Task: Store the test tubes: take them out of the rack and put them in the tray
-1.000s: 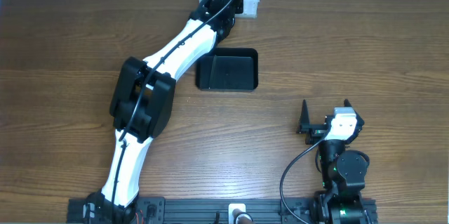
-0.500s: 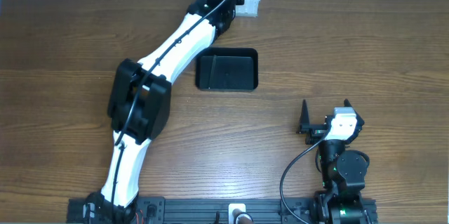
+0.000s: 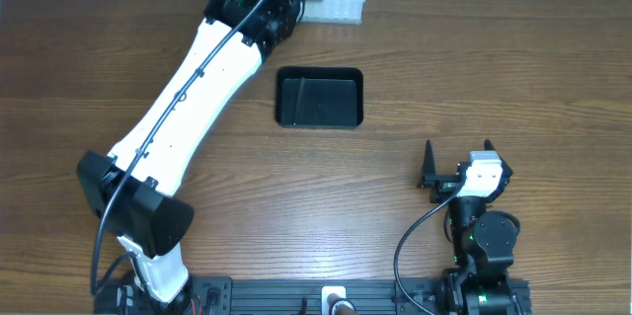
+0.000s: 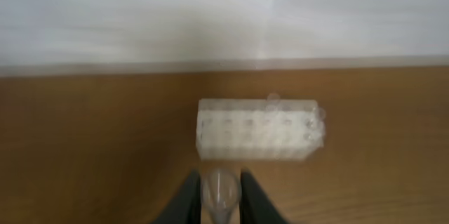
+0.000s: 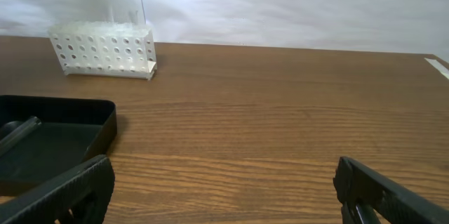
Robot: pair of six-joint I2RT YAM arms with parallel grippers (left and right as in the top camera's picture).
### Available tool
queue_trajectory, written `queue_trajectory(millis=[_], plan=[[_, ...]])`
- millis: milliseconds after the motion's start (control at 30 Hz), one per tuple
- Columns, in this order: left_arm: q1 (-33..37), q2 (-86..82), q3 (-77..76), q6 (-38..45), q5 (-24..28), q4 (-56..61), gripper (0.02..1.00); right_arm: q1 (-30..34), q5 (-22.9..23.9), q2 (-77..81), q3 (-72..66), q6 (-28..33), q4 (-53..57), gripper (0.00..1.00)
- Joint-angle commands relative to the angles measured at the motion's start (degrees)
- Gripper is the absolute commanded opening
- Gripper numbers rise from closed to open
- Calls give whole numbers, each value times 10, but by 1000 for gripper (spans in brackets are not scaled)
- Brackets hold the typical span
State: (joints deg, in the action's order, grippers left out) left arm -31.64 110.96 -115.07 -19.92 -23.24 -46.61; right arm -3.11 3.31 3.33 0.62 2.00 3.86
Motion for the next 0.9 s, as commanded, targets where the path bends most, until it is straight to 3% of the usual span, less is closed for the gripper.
queue_trajectory(millis=[33, 333, 900], plan=[[-13, 28, 51, -122, 27, -80, 40, -3, -4, -2, -3, 2, 2, 993], [-29, 56, 155, -123, 37, -76, 42, -3, -4, -2, -3, 2, 2, 993], [-30, 115, 159, -123, 47, -76, 99, -3, -4, -2, -3, 2, 2, 991]])
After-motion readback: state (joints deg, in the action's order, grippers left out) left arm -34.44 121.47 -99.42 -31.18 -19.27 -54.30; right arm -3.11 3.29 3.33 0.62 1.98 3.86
